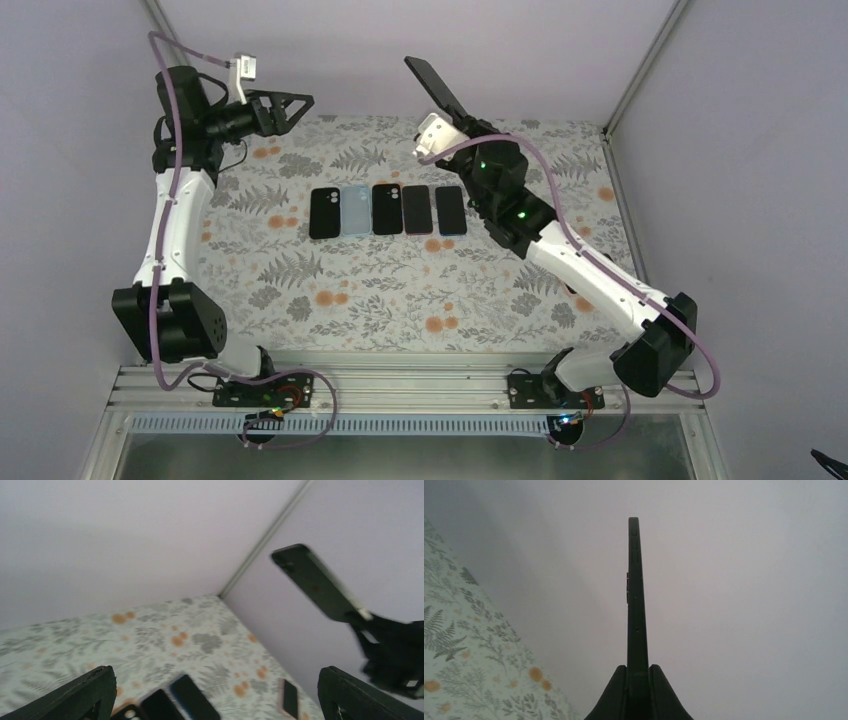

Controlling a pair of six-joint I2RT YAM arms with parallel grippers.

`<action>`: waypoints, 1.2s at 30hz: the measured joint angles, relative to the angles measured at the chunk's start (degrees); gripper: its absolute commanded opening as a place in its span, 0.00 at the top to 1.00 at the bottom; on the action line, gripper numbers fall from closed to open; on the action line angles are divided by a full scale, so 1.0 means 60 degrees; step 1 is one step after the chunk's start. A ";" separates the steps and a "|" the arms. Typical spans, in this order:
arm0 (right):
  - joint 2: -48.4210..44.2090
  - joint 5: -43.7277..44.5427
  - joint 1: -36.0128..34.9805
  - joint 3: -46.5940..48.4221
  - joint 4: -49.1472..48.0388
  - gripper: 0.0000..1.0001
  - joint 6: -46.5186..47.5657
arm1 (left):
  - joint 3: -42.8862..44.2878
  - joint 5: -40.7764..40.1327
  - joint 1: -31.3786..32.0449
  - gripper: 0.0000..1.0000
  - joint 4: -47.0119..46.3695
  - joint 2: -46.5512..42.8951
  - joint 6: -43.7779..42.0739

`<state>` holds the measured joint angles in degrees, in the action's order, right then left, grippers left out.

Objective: Take the phone out of the phone case
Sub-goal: Place the phone at the center of the board.

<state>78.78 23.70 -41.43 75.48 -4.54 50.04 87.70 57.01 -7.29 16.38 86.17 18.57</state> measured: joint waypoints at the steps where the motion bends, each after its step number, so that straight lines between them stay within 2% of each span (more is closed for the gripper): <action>1: 0.0007 0.0189 -0.0142 -0.0135 -0.0306 0.96 0.0306 | 0.0000 0.0291 0.0004 0.00 -0.0229 -0.0055 0.0331; 7: 0.0015 0.1166 -0.0940 -0.1177 -0.2116 0.96 0.2200 | -0.0612 0.1497 0.0178 0.01 -0.1614 -0.0576 0.2197; 12: 0.0062 0.1665 -0.1708 -0.2157 -0.3595 0.96 0.3683 | -0.1311 0.1825 0.0645 0.01 -0.2382 -0.0922 0.3147; 19: 0.0219 0.2007 -0.2433 -0.2656 -0.4732 0.96 0.4856 | -0.3027 0.2157 0.1158 0.02 -0.4186 -0.1330 0.5136; 29: 0.0692 0.2218 -0.3424 -0.3184 -0.5941 0.96 0.6164 | -0.3238 0.1789 0.1406 0.08 -0.4113 -0.1421 0.5810; 36: 0.0943 0.2328 -0.3646 -0.3198 -0.6419 0.96 0.6674 | -0.3428 0.1388 0.1497 0.25 -0.3628 -0.1475 0.5905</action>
<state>84.44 37.67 -63.31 56.29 -43.05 90.08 67.13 65.34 1.69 -5.39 77.32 54.00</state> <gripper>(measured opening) 0.050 0.812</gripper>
